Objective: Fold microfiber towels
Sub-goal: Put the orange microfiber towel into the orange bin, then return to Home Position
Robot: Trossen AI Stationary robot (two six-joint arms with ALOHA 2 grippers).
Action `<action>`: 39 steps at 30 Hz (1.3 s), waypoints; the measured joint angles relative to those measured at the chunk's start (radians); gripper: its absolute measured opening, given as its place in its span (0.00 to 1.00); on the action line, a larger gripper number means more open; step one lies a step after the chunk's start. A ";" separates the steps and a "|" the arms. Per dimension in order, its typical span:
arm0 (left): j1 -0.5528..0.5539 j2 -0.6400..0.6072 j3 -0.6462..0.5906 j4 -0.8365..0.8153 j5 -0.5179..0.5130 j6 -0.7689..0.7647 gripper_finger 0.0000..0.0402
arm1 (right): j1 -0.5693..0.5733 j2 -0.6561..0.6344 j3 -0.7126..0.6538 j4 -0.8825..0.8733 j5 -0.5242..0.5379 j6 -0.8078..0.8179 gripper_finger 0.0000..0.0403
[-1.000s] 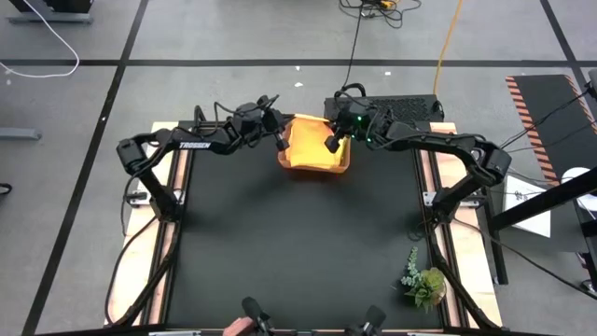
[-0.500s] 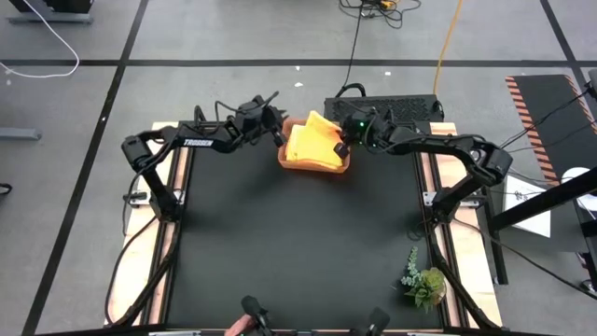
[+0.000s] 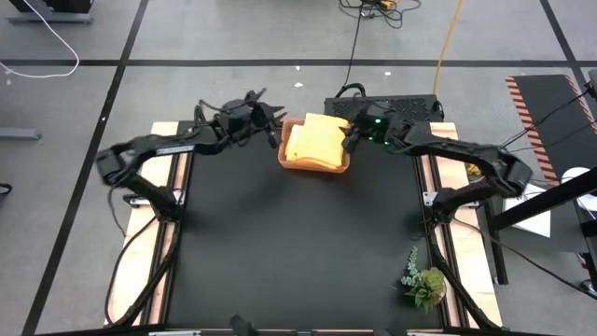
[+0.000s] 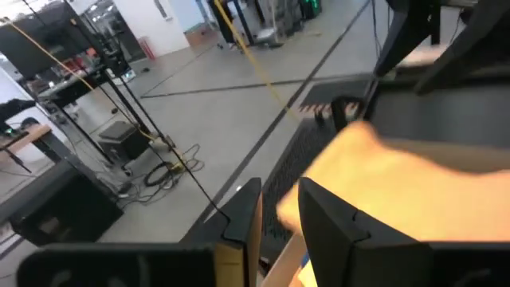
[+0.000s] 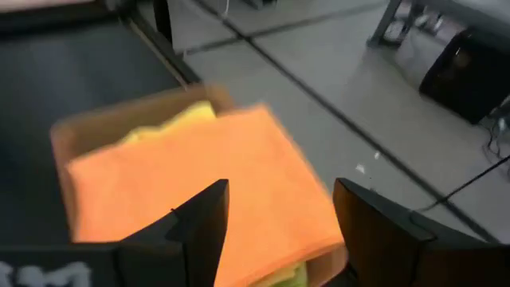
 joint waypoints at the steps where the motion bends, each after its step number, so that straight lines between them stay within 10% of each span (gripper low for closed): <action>1: -0.006 -0.045 0.000 -0.033 0.000 -0.008 0.22 | 0.000 -0.035 0.000 -0.019 0.000 0.001 0.54; 16: -0.253 -0.841 -0.016 -0.750 0.083 -0.226 0.22 | 0.283 -0.679 -0.047 -0.210 -0.136 -0.017 0.45; 33: -0.398 -1.506 -0.547 -0.756 0.078 -0.261 0.22 | 0.383 -1.253 -0.620 -0.054 -0.131 -0.023 0.15; 39: -0.399 -1.522 -0.605 -0.715 0.109 -0.296 0.22 | 0.386 -1.383 -0.704 -0.057 -0.158 0.026 0.12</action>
